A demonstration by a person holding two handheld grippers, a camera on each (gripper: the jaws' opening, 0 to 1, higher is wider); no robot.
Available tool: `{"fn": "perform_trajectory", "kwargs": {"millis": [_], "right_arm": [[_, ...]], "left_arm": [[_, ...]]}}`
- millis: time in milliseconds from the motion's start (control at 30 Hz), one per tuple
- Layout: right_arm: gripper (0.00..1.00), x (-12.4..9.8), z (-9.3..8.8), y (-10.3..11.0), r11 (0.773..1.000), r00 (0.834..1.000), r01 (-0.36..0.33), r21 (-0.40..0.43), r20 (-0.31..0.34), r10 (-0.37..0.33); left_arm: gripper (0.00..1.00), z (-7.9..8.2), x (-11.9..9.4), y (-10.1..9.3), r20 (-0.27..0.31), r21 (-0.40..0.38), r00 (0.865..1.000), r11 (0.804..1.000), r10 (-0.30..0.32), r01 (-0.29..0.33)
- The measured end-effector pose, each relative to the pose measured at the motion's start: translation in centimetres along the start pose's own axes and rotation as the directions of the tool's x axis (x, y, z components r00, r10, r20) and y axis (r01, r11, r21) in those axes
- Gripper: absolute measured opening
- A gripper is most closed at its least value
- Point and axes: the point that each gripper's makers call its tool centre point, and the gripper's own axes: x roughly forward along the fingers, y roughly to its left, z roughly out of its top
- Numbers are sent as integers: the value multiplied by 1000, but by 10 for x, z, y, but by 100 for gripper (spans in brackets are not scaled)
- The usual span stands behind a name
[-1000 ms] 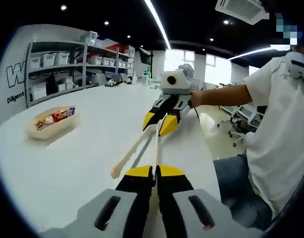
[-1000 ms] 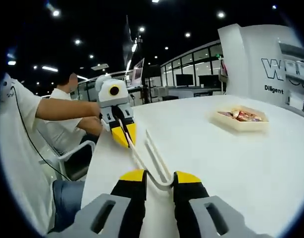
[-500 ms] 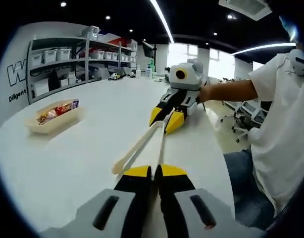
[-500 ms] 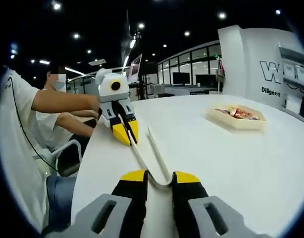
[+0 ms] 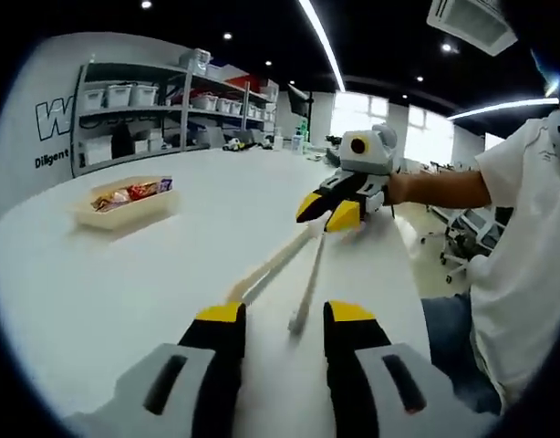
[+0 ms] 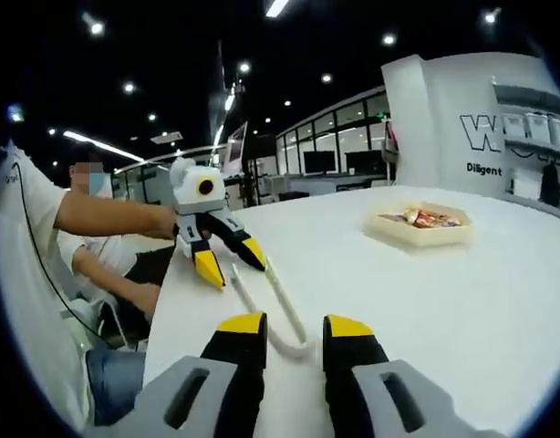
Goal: Place the target food into the container with the food tongs after gripping and lifting it, then release it inside without dropping or visibly crushing the food.
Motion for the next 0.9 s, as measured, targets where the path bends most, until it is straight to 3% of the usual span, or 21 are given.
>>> {"fn": "perform_trajectory", "kwargs": {"millis": [233, 400, 500, 600, 667, 700, 767, 900], "right_arm": [[31, -5, -4, -9, 998, 999, 53, 41, -17, -52], [53, -5, -5, -12, 994, 994, 108, 17, -25, -108], [60, -6, -4, -10, 993, 993, 119, 0, -25, -119], [67, -8, -3, -8, 989, 989, 145, -14, -37, -146], [72, -11, 2, -10, 980, 982, 187, -65, -27, -189], [74, -11, 4, -7, 980, 982, 189, -65, -16, -190], [76, -13, 7, -4, 980, 980, 196, -45, -20, -197], [96, -16, 9, -5, 975, 975, 223, 14, -14, -222]], "left_arm": [[54, -2, -4, 9, 13, 0, 997, 997, 76, -76], [74, 0, -5, 11, 10, -41, 993, 992, 120, -119], [79, 4, -6, 12, 19, -35, 990, 989, 143, -142], [82, 12, -10, 16, 46, -20, 981, 982, 191, -190], [82, 16, -14, 21, 57, -1, 968, 970, 245, -245], [84, 21, -16, 23, 89, 7, 958, 961, 274, -275], [89, 21, -20, 25, 85, 18, 947, 950, 309, -311], [99, 21, -25, 27, 72, -71, 940, 942, 332, -327]]}}
